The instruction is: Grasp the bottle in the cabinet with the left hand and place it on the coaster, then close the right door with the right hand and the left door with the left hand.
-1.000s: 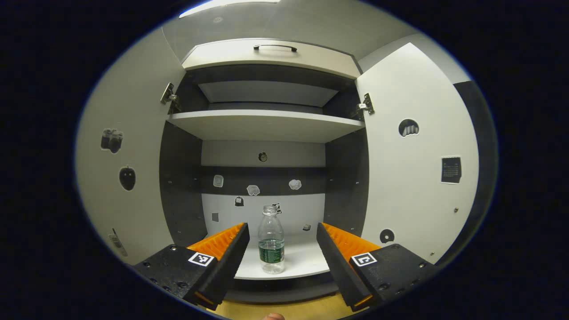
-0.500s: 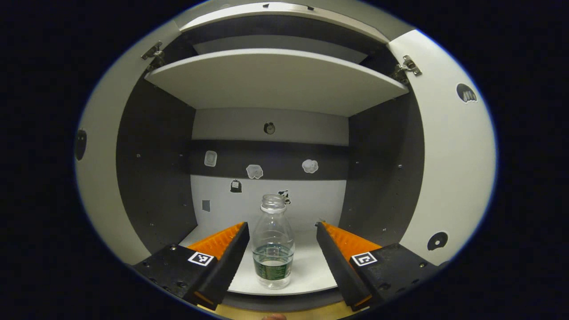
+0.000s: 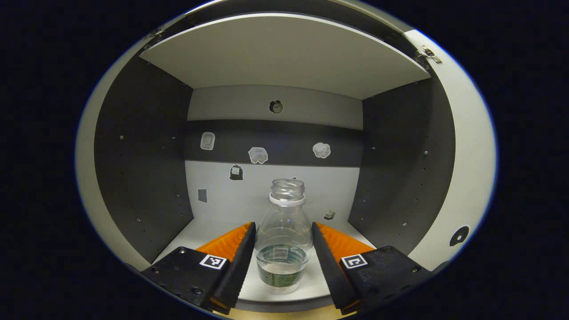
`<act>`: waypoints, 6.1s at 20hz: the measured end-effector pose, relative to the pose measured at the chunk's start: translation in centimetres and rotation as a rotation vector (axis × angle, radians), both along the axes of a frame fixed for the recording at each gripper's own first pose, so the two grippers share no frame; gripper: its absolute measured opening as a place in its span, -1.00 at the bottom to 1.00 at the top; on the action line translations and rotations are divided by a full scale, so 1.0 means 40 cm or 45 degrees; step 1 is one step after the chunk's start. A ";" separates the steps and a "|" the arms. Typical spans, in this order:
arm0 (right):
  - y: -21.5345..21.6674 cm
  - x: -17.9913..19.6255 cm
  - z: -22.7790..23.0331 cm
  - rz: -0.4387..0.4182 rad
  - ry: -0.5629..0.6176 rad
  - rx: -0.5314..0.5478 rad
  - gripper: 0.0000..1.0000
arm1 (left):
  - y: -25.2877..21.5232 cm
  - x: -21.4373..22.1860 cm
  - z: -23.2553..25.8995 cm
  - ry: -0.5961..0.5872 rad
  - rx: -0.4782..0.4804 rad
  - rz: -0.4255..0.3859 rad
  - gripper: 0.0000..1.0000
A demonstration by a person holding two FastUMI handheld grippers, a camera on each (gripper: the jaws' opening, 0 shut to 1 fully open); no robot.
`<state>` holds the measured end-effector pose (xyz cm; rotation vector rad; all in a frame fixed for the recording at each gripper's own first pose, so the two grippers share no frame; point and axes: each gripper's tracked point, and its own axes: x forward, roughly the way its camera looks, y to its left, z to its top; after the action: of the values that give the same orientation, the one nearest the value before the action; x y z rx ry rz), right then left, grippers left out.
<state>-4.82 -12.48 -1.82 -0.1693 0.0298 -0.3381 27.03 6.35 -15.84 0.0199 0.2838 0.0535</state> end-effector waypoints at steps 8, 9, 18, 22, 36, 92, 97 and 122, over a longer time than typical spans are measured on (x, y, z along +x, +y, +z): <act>0.010 0.079 -0.002 0.102 -0.015 0.035 1.00 | -0.052 -0.191 0.090 -0.015 -0.045 -0.191 0.58; 0.010 0.094 -0.001 0.112 -0.014 0.030 1.00 | -0.051 -0.224 0.099 -0.018 -0.042 -0.206 0.57; -0.018 0.146 0.012 0.158 -0.009 0.007 1.00 | -0.059 -0.503 0.001 0.018 -0.097 -0.367 0.58; -0.041 0.137 0.033 0.151 -0.037 0.007 0.94 | -0.088 -0.601 -0.121 0.038 -0.170 -0.417 0.58; -0.090 0.073 0.053 0.068 -0.020 -0.006 1.00 | -0.085 -0.728 -0.477 0.060 -0.206 -0.357 0.58; 0.118 0.228 -0.082 0.387 0.121 0.148 0.96 | 0.379 -0.882 0.247 -0.184 -0.021 0.287 0.86; 0.230 0.252 -0.090 0.542 0.136 0.197 0.96 | 0.399 -0.893 0.246 -0.201 -0.073 0.316 0.86; 0.566 0.469 -0.158 0.745 0.184 0.307 1.00 | 0.554 -1.075 0.273 -0.209 0.015 0.575 0.92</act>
<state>13.94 10.16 -8.14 0.0410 0.1595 0.2624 -15.99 28.52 -4.94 -0.0371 0.1191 0.5030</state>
